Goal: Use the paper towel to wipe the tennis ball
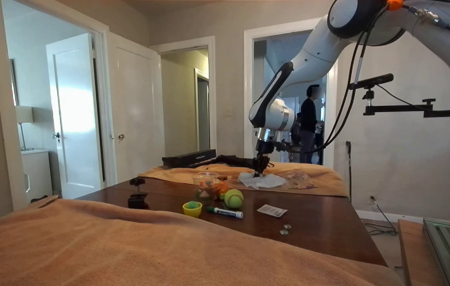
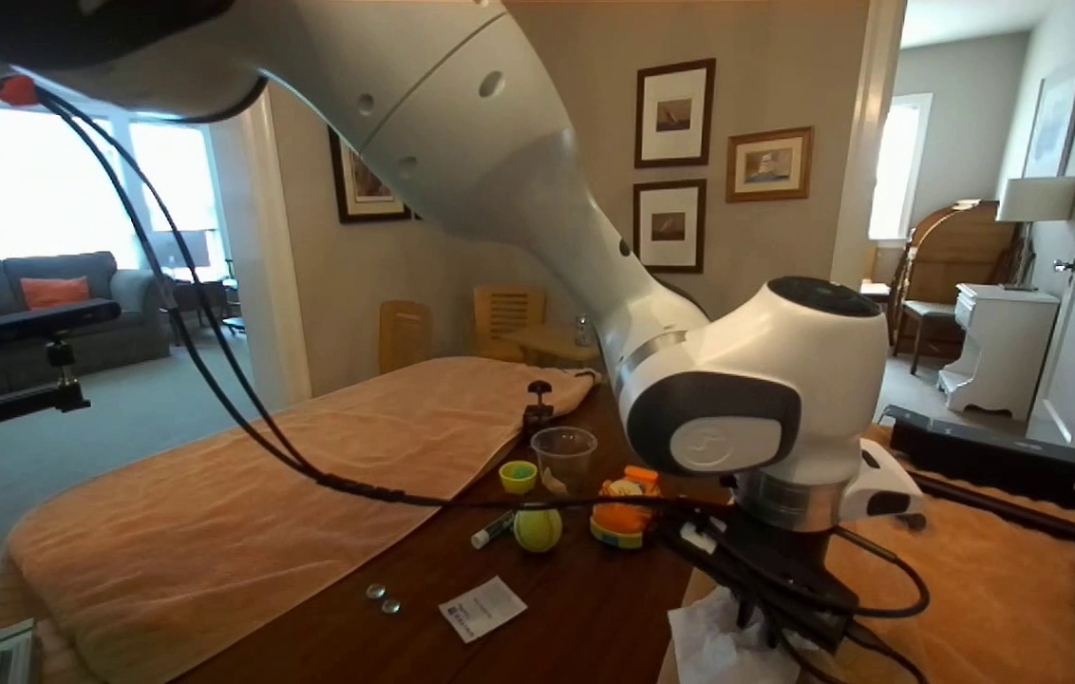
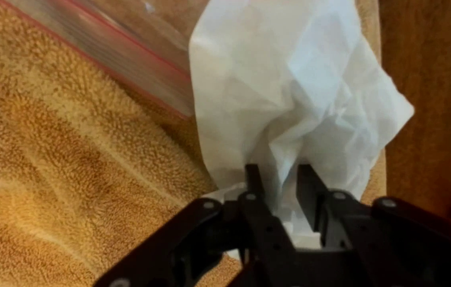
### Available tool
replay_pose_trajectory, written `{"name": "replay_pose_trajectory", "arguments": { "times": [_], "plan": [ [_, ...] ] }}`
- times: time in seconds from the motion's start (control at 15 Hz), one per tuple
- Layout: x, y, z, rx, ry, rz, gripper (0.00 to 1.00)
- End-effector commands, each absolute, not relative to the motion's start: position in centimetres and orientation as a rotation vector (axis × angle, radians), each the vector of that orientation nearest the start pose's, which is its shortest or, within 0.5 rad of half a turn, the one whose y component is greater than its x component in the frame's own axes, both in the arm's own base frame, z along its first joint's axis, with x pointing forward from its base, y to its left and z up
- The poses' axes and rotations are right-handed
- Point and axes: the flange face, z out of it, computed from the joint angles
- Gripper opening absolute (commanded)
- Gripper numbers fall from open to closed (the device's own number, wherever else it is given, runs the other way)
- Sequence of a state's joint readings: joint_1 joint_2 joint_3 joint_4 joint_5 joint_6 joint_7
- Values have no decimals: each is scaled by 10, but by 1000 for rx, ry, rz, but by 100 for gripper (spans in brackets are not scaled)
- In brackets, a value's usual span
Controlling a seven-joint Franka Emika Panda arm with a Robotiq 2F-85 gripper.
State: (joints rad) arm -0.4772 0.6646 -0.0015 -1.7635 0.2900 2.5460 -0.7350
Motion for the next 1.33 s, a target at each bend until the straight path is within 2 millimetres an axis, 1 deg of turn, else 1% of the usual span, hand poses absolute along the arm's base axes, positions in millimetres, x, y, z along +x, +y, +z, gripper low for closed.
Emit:
{"name": "replay_pose_trajectory", "arguments": {
  "times": [0.0, 0.13, 0.2, 0.33, 0.4, 0.53, 0.67, 0.8, 0.87, 0.93, 1.0, 1.07, 1.13, 1.27],
  "plan": [
    [582, -295, 242, -3086, -93, -353, 62],
    [564, -282, 266, -3117, -80, -345, 74],
    [555, -276, 275, -3128, -87, -322, 82],
    [529, -261, 290, -3169, -113, -196, 96],
    [518, -253, 297, -3183, -128, -126, 99],
    [496, -233, 305, -3207, -171, 15, 100],
    [477, -208, 308, -3233, -259, 153, 100],
    [460, -179, 310, -3228, -388, 220, 100],
    [450, -165, 310, -3206, -490, 221, 100],
    [479, -188, 302, -3210, -372, 194, 100],
    [471, -176, 302, -3203, -413, 206, 100],
    [466, -167, 302, -3198, -435, 210, 100],
    [462, -164, 303, -3195, -445, 211, 100],
    [459, -164, 304, -3195, -447, 210, 100]
  ]
}}
